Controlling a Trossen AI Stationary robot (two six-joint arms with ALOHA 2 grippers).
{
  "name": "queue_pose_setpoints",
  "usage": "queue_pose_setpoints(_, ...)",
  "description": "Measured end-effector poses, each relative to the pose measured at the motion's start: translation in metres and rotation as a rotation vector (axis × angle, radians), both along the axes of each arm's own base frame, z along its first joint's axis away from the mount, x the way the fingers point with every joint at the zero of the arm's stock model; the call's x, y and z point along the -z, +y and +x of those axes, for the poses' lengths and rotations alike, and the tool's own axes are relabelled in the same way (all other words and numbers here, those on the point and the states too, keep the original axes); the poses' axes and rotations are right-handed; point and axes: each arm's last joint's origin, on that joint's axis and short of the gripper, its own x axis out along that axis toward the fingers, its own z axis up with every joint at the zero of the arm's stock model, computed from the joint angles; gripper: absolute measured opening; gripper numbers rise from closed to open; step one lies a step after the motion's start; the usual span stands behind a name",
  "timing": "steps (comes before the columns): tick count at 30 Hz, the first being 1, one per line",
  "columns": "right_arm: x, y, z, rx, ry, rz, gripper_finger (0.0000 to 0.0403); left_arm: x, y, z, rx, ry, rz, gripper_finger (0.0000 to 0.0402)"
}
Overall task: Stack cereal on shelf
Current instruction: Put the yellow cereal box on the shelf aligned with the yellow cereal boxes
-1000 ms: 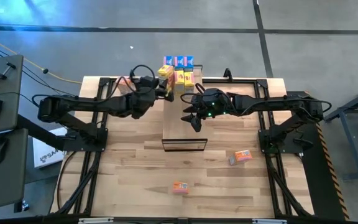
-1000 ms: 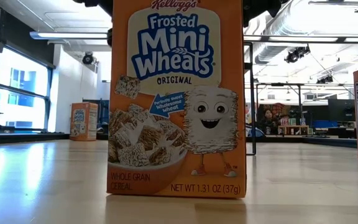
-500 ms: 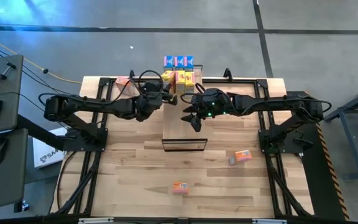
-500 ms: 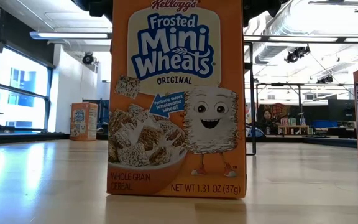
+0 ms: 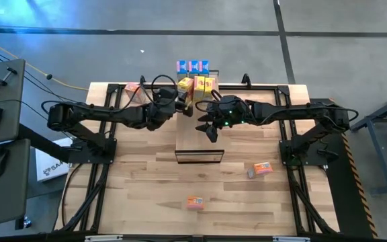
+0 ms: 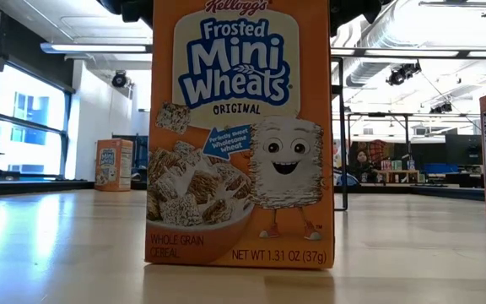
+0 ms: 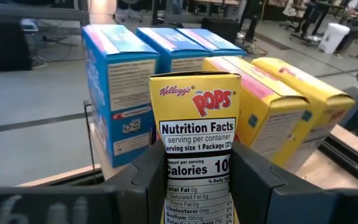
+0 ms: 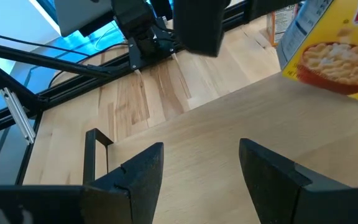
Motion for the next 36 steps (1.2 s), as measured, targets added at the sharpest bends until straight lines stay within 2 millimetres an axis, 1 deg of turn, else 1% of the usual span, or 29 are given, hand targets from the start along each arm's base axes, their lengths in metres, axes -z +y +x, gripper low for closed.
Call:
queue_pose_setpoints(3,0.0,0.0,0.0,0.0,0.0,0.0,0.0204,0.001,0.0,0.0,0.003,0.02,0.005,0.013)
queue_pose_setpoints(5,0.0,0.0,0.0,0.0,0.0,0.0,0.0204,0.001,0.0,-0.001,0.005,0.031,0.008,0.014)
queue_pose_setpoints(12,0.0,0.0,0.0,0.0,0.0,0.0,0.0204,0.001,-0.002,0.0,0.021,0.035,0.007,0.0202)
queue_pose_setpoints(16,0.0,0.0,0.0,0.0,0.0,0.0,0.0204,0.001,-0.003,0.0,0.011,0.035,0.012,0.0222)
queue_pose_setpoints(20,0.0,0.0,0.0,0.0,0.0,0.0,0.0204,0.001,-0.005,0.0,0.02,0.053,0.024,0.0224)
queue_pose_setpoints(26,0.0,0.0,0.0,-0.001,0.0,0.0,0.0204,0.0,-0.017,0.001,0.029,0.111,0.077,0.0221)
queue_pose_setpoints(31,0.0,0.0,0.0,-0.006,0.0,0.002,0.0204,0.0,-0.024,0.002,0.045,0.123,0.089,0.0221)
queue_pose_setpoints(36,0.0,0.0,0.0,-0.013,0.0,-0.01,0.0204,0.002,-0.026,0.001,0.047,0.143,0.085,0.0221)
